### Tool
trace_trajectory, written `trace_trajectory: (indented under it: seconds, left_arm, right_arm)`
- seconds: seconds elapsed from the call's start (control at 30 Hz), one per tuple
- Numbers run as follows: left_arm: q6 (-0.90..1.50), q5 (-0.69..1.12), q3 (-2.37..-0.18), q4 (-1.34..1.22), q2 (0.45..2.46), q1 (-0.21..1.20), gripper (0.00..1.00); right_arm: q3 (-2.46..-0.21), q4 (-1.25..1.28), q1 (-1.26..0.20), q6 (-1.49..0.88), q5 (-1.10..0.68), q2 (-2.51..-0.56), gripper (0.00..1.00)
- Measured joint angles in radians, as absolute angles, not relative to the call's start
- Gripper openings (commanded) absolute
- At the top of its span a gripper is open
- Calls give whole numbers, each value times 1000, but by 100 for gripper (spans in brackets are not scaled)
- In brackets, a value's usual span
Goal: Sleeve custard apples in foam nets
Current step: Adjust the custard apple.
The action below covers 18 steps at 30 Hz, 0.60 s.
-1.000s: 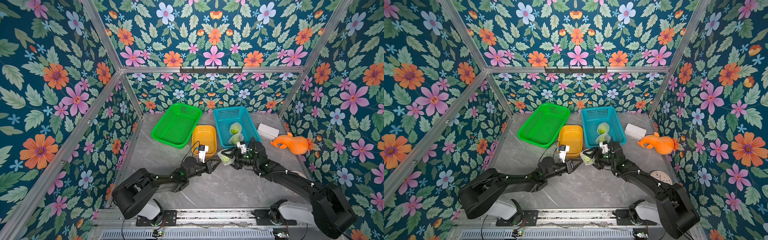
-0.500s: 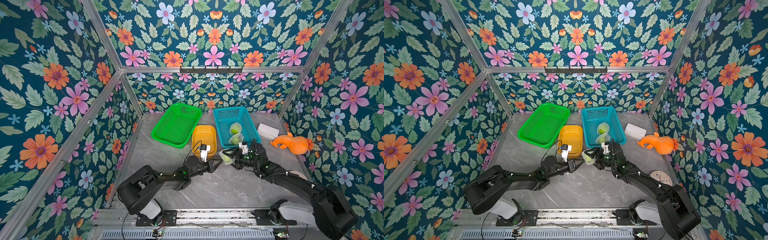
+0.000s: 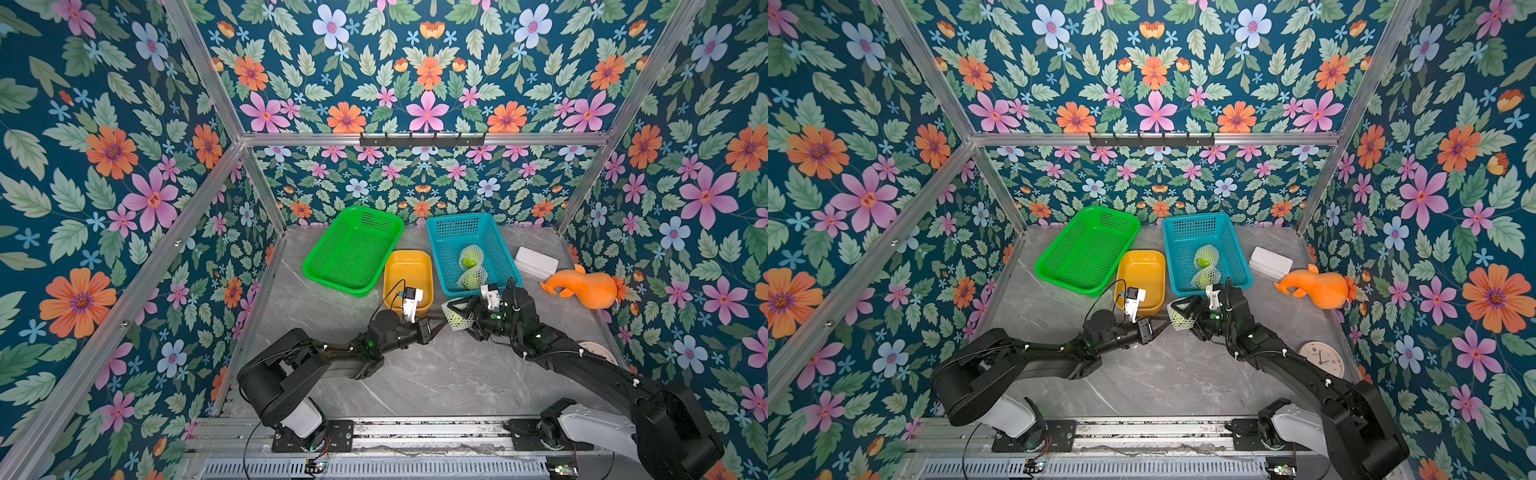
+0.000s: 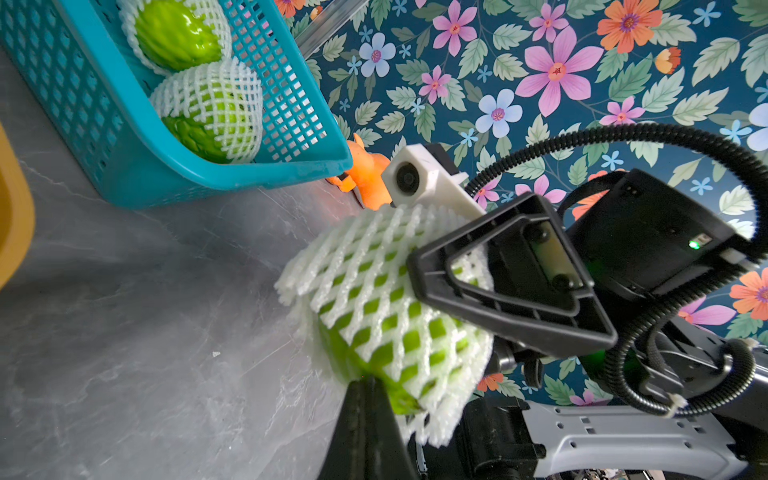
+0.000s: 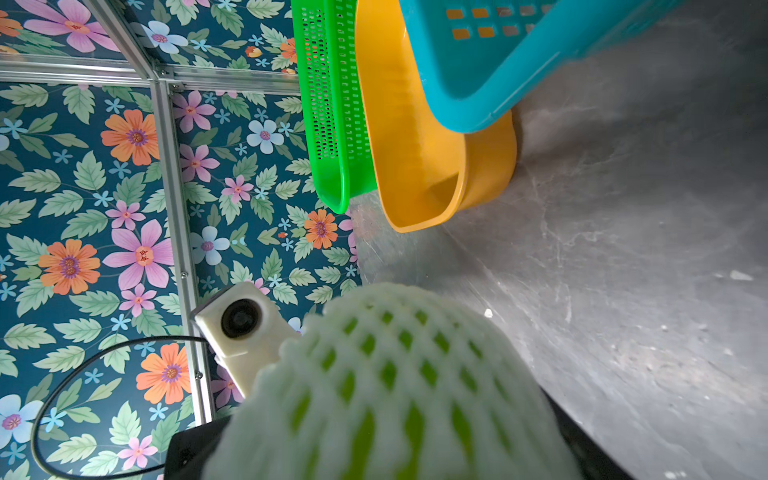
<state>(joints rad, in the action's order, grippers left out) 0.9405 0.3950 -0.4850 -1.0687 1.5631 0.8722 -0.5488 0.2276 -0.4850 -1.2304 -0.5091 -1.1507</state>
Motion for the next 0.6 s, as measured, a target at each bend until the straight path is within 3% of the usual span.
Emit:
trace_trajectory:
  seconds: [0.1, 0.37, 0.4, 0.43, 0.47, 0.6]
  left_arm:
    - [941, 397, -467, -1062, 1543, 872, 36]
    - [856, 374, -414, -828, 1354, 871, 68]
    - [833, 363, -418, -772, 1326, 870, 78]
    - [809, 358, -426, -720, 1303, 870, 94]
    - [785, 349, -436, -669, 1281, 869, 99]
    - [688, 317, -499, -503, 1242, 867, 100]
  right_arm:
    - [-561, 180, -485, -1213, -510, -1145, 79]
    - [-623, 36, -474, -1115, -494, -1150, 79]
    - [-630, 24, -474, -1112, -494, -1155, 79]
    - [-635, 13, -474, -1097, -494, -1159, 78]
    - [-639, 6, -474, -1092, -494, -1163, 78]
    - [-659, -21, -474, -1069, -497, -1177, 79]
